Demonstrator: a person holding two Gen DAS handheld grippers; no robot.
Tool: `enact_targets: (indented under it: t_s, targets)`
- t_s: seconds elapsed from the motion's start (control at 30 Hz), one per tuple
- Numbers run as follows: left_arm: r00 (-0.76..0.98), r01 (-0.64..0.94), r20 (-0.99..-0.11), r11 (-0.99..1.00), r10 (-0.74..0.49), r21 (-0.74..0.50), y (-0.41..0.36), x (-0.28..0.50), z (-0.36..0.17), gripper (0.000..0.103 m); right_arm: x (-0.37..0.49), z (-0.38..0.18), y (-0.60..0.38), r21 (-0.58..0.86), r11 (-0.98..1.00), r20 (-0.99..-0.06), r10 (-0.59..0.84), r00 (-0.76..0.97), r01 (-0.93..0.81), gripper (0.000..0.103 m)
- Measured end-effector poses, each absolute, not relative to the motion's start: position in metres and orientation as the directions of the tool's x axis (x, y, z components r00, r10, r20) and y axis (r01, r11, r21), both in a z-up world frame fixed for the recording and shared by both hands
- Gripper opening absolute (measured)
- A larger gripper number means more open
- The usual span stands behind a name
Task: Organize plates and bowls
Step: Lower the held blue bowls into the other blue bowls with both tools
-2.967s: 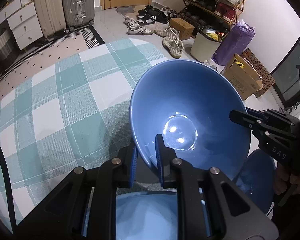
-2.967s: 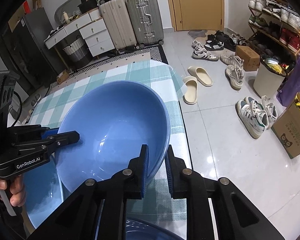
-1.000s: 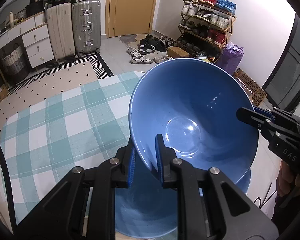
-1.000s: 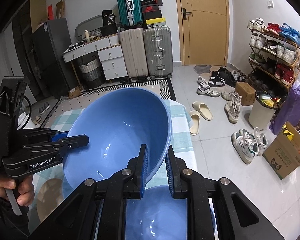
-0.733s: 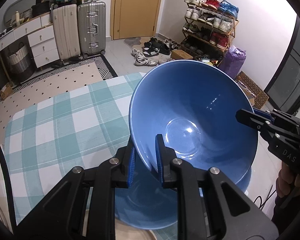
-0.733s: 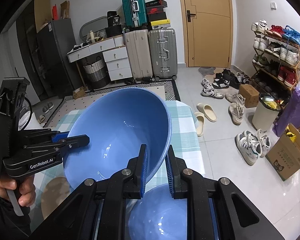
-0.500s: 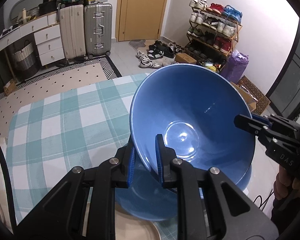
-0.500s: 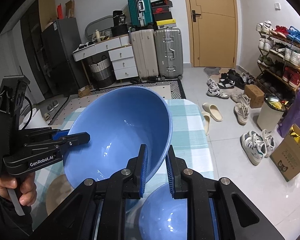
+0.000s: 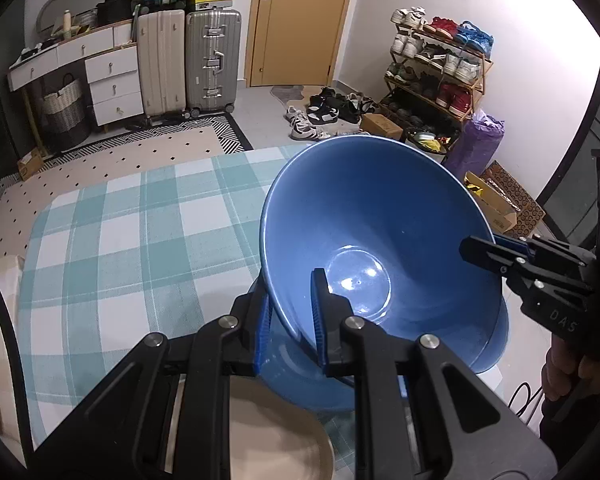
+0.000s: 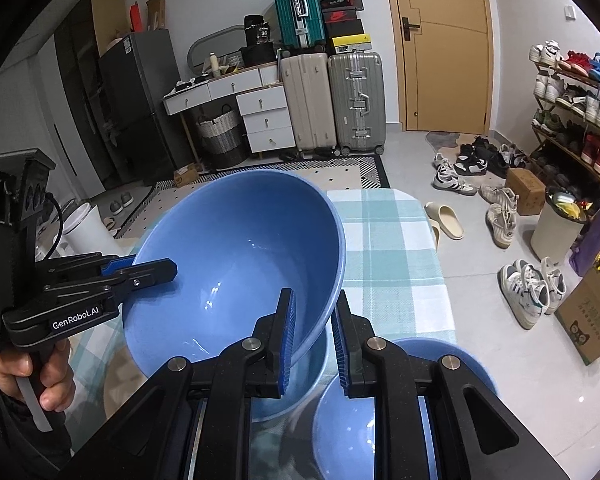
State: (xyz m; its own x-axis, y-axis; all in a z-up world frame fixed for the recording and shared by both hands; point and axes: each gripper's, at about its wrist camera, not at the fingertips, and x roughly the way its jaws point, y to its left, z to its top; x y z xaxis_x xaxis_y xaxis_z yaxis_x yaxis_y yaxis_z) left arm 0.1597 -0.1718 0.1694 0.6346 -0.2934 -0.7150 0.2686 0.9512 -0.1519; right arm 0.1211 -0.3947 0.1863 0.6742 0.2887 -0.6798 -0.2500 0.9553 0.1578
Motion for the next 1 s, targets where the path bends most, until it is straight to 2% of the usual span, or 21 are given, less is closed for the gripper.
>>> enact_targets:
  t_s: [1.0]
  targets:
    - [0.599,0.212,-0.765,0.968,-0.237,-0.134,-0.16,0.166,0.106,0.014,0.128,0.132,-0.364,0.118,0.958,-0.742,0.26,0.618,-0.261,0.018]
